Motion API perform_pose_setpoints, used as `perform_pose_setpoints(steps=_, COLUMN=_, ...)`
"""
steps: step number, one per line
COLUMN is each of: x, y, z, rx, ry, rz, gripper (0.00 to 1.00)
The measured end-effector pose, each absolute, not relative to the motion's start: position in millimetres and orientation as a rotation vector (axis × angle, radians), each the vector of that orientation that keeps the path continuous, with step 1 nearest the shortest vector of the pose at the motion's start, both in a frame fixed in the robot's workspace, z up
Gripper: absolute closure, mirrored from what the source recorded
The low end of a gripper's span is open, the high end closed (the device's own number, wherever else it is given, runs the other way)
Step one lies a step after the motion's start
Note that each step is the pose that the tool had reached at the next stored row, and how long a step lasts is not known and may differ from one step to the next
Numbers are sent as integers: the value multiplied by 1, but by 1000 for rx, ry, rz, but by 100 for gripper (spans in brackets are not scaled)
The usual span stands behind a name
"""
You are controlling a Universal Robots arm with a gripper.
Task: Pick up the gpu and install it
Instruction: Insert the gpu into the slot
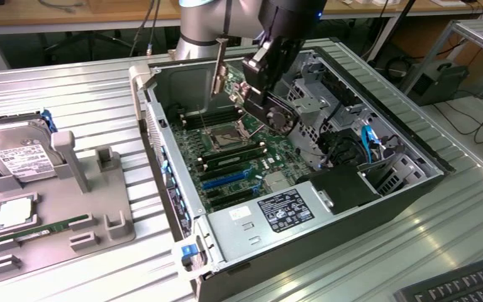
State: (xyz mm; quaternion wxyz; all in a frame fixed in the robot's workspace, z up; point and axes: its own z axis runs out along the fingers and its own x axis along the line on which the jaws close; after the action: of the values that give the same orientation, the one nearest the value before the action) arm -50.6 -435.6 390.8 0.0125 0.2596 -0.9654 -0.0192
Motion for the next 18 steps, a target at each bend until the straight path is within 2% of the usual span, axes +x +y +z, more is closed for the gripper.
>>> perform_pose_setpoints(steps=18, x=-51, y=-436, z=390, rx=1315, ry=-2819, rz=-55, gripper=74)
